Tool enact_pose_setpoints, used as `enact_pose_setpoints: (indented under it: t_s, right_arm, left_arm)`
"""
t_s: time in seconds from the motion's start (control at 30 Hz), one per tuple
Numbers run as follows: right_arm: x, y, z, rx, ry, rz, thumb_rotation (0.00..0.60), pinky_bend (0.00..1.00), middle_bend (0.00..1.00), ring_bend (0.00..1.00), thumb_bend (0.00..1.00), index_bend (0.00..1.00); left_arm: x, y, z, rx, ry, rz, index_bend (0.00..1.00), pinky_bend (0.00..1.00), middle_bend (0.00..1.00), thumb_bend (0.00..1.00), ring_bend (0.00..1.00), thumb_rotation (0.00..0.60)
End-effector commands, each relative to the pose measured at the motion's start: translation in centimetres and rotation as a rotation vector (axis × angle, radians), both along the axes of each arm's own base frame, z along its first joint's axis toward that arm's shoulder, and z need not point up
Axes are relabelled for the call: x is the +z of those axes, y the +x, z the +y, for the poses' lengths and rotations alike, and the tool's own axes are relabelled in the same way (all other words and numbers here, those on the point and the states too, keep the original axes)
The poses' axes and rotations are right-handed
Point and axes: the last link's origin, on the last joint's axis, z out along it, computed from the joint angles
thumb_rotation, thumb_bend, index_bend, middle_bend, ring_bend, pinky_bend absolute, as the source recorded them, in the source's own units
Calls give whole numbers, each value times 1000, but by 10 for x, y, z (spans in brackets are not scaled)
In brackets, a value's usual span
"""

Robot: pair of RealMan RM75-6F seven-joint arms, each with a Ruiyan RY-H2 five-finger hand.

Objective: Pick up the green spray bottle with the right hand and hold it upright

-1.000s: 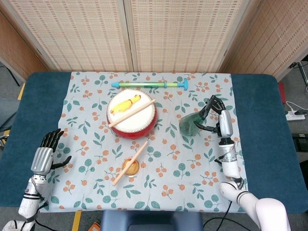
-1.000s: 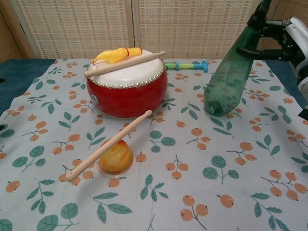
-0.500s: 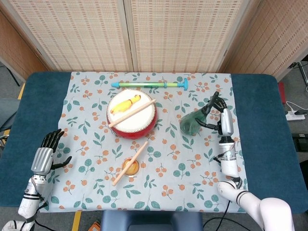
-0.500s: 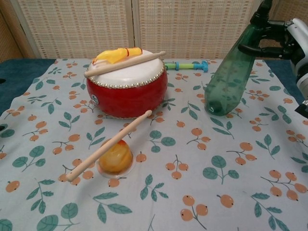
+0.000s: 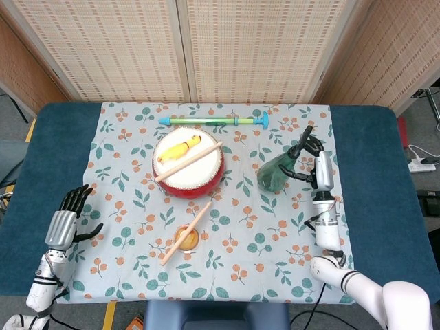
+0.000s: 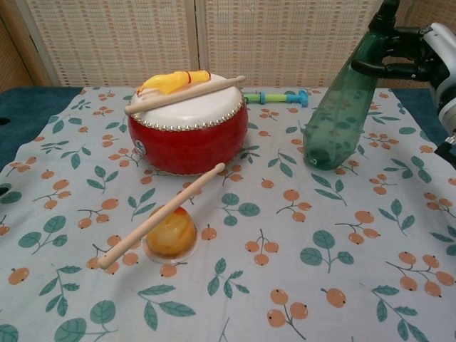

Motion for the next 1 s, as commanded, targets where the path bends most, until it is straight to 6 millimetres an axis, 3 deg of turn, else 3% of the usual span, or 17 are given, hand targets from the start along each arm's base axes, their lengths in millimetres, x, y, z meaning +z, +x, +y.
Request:
enact_pose_setpoints:
  t_s: [0.03, 0.27, 0.67, 0.87, 1.0]
  right_arm:
    - [6, 3, -1, 0, -3, 33, 600, 135, 538, 270, 95, 638]
    - [13, 10, 0, 0, -2, 87, 600, 135, 538, 269, 95, 636]
    - [1, 10, 0, -20, 41, 92, 600, 134, 538, 263, 95, 621]
    - [3, 11, 0, 6, 64, 110, 600, 110, 527, 187, 4, 484]
    - [2, 12, 1, 22, 80, 116, 600, 72, 449, 114, 0, 346]
  left_arm:
    - [0, 0, 0, -1, -2, -1, 0, 28, 0, 223, 0, 600]
    - [1, 1, 0, -6, 4, -6, 0, 28, 0, 223, 0, 600]
    - [2, 0, -1, -7, 10, -11, 0, 28, 0, 223, 0, 600]
    - [2, 1, -1, -12, 2, -25, 0, 28, 0, 224, 0, 600]
    - [2, 1, -1, -13, 2, -28, 0, 28, 0, 225, 0, 600]
